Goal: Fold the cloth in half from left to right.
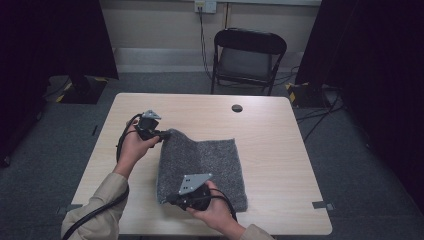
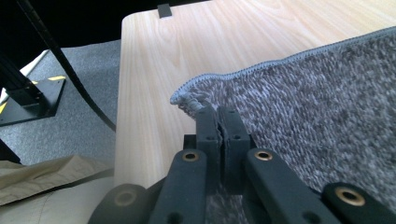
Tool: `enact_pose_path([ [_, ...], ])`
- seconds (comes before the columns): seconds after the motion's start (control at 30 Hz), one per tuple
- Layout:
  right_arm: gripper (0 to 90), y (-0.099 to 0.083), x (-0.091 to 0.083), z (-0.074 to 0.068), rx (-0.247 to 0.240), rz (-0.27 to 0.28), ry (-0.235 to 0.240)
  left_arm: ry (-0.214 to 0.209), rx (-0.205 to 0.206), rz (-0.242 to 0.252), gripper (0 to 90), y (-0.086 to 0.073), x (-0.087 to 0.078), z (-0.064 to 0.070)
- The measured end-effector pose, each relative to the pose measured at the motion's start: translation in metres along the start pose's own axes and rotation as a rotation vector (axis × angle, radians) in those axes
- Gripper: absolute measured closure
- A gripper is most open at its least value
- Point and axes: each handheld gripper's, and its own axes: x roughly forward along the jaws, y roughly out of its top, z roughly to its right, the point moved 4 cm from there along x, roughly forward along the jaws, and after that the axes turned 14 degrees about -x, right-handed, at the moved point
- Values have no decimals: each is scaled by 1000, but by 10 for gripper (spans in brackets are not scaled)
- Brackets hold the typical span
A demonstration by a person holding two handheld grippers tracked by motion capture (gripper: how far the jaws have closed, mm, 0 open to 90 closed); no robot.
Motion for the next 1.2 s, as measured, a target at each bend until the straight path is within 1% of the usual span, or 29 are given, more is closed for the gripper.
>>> enact_pose_path([
  [0.03, 889, 0, -2, 1, -1, 1, -2, -4, -2, 4, 873, 1, 0, 2],
  [0.13, 889, 2, -6, 3, -1, 1, -2, -6, 10, 9, 873, 5, 1, 5],
  [0.2, 888, 3, -6, 3, 2, 2, -1, -7, 3, 5, 873, 5, 1, 6],
  [0.33, 888, 5, -6, 3, -6, 0, 2, -3, 14, 0, 873, 5, 0, 4],
  [0.4, 888, 8, -4, 3, -8, 2, 6, -6, 8, 0, 873, 5, -2, 3],
  [0.5, 888, 10, -1, 3, -12, 0, 13, 1, 14, 9, 874, 5, -6, -1],
  [0.53, 889, 11, 1, 2, -12, -1, 21, 4, 7, 16, 874, 4, -10, -4],
  [0.57, 889, 11, 1, 2, -12, -1, 21, 4, 7, 16, 873, 4, -10, -4],
  [0.6, 888, 14, 5, 2, -15, 2, 28, 8, 8, 16, 873, 3, -15, -7],
  [0.73, 889, 25, 13, -2, -21, 20, 43, 21, 1, 13, 873, -1, -26, -14],
  [0.8, 889, 28, 15, -3, -23, 26, 47, 24, 3, 10, 873, -1, -28, -15],
  [0.83, 888, 33, 17, -6, -30, 33, 50, 26, 4, 12, 873, 0, -32, -15],
  [0.87, 888, 35, 17, -6, -29, 44, 51, 26, 4, 12, 872, 0, -32, -15],
  [0.9, 888, 36, 17, -7, -27, 52, 52, 18, 1, 23, 872, 3, -34, -13],
  [0.93, 888, 36, 17, -7, -27, 52, 52, 18, 1, 23, 872, 3, -34, -13],
  [0.97, 888, 37, 16, -7, -23, 58, 51, 17, 5, 23, 872, 5, -34, -10],
  [1.0, 888, 35, 13, -7, -13, 63, 51, 14, 17, 22, 871, 10, -33, -4],
  [1.03, 888, 35, 11, -6, -14, 64, 49, 12, 25, 19, 872, 12, -32, -1],
  [1.07, 888, 35, 11, -6, -14, 64, 49, 12, 25, 19, 871, 12, -32, -1],
  [1.1, 888, 32, 6, -5, -8, 61, 48, 7, 32, 20, 871, 16, -28, 6],
  [1.13, 888, 32, 6, -5, -8, 61, 48, 7, 32, 20, 871, 16, -28, 6],
  [1.17, 888, 30, 2, -4, -1, 63, 41, 7, 41, 15, 871, 17, -25, 9],
  [1.2, 888, 29, -1, -4, -1, 64, 38, -1, 47, 17, 871, 20, -20, 14],
])
